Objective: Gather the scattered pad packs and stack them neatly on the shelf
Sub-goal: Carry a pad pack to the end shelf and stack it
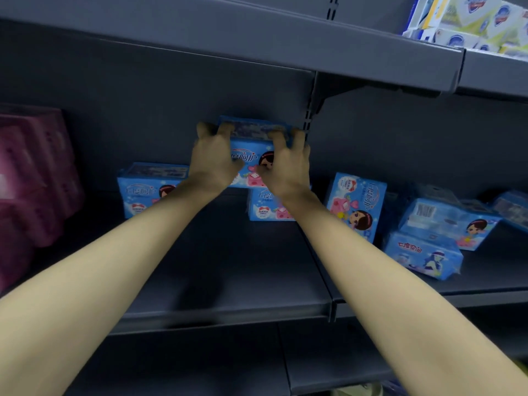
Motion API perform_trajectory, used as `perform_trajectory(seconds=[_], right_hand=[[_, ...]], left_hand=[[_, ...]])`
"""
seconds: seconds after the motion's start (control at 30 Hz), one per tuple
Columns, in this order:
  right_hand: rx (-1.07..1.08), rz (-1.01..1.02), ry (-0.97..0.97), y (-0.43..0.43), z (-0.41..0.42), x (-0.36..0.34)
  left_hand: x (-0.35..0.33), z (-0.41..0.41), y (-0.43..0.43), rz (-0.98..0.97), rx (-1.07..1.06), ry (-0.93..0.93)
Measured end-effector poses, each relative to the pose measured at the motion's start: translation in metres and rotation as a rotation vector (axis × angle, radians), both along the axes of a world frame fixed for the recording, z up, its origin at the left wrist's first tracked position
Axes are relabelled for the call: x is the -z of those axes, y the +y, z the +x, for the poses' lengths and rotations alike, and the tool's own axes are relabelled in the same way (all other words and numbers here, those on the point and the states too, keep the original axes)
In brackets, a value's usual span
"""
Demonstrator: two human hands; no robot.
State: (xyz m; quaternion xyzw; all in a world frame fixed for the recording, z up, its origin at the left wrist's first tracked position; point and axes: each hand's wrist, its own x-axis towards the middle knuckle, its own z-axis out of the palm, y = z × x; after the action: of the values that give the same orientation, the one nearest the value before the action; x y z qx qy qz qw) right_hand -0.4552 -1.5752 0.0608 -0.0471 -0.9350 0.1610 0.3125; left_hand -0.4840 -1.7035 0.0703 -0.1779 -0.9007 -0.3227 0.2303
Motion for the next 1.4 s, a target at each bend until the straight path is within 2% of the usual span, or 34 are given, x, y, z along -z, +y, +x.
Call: perform_trajectory(seconds=[0.17, 0.5, 0.97, 1.4], right_hand=[[-0.067, 0.098, 0.017, -0.030, -0.001, 0.004], [-0.191, 0.058, 0.015, -0.080, 0.004, 0.024], [-0.159, 0.041, -0.186, -0.102, 0.020, 0.065], [-0.120, 0.076, -0.262, -0.135, 0.026, 0.083]], left_hand=[[0.004, 0.009, -0.034, -0.016, -0.064, -0.016], [0.016, 0.027, -0.085, -0.021, -0.150, -0.045], [0.062, 0.042, -0.105, -0.179, -0.125, -0.165], [0.087, 0.040, -0.133, -0.175, -0.078, -0.221]])
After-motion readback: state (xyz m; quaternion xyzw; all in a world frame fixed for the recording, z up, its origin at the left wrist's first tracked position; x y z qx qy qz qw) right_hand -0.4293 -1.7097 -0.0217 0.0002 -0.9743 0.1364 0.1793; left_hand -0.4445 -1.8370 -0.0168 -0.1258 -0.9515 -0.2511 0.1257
